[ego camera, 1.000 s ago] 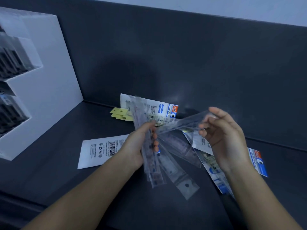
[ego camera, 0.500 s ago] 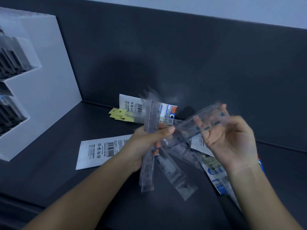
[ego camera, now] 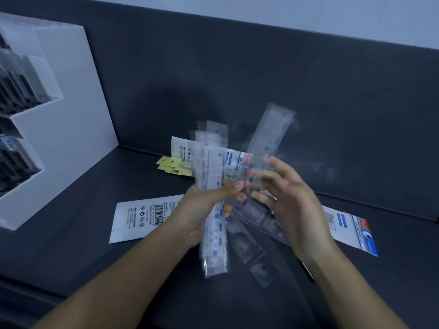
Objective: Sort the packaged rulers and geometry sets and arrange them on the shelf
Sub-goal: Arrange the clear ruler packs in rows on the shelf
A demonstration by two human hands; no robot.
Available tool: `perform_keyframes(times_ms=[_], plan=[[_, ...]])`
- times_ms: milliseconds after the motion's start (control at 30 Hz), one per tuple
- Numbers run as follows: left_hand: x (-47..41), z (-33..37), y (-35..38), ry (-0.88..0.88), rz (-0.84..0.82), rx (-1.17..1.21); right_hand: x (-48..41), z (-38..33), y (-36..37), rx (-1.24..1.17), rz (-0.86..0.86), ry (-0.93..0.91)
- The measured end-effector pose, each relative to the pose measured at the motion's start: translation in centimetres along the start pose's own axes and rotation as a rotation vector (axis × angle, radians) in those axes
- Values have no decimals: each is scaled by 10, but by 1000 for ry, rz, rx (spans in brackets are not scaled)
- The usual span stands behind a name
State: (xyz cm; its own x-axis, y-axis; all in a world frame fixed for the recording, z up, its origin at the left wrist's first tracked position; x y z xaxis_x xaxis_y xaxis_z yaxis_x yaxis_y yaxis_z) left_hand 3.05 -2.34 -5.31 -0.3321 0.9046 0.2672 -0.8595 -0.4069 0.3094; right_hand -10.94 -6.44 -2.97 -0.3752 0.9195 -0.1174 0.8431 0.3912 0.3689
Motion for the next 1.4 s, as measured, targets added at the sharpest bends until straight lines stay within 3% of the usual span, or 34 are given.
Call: perform_keyframes(times_ms=[133,200,300,367,433,500,600,667,800,900,1067,1167,1267,1400], plan=[[3,-2,3,-2,-53,-75,3,6,1,458,57,-237],[4,-3,4,8,-47,-99,2,7,1,382,90,-180],[3,1,3,40,0,-26,2,1,1,77,154,-32],[1,3,2,64,8,-5,5,-2,4,118,148,-14],[1,5,5,50,-49,40,7,6,9,352,49,1],[2,2,9,48,-121,47,9,19,13,686,-57,-111],[-3,-1,7,68,-40,137,9,21,9,1169,-31,-295],[-11,0,-2,37,72,308,7,11,3,1343,-19,-201],[-23,2,-15,-67,210,620,14,15,-1,1760,-297,82],[-25,1,-18,-107,288,660,17,15,-1,1785,-323,121],[-27,2,-24,-84,359,664,11,18,-12,1857,-158,92],[-27,1,-25,-88,374,644,7,24,-15,1723,-63,104],[-26,1,-25,-87,378,620,9,24,-9,1612,-70,117],[-24,1,-22,-83,369,609,10,28,5,1809,-169,80]])
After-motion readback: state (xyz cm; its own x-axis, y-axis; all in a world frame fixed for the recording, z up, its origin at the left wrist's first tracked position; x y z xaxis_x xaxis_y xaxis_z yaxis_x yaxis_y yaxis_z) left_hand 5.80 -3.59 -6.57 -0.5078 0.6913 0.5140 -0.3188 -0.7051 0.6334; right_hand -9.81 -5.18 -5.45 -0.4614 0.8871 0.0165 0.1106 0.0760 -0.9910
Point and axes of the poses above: each hand's wrist, its own x-axis away from the middle knuckle, its own y-axis out of the palm, z = x × y, the point moved 3 cm from there along -x, towards the middle knuckle, and after that the axes turned 9 degrees about z, right-handed, at the moved point
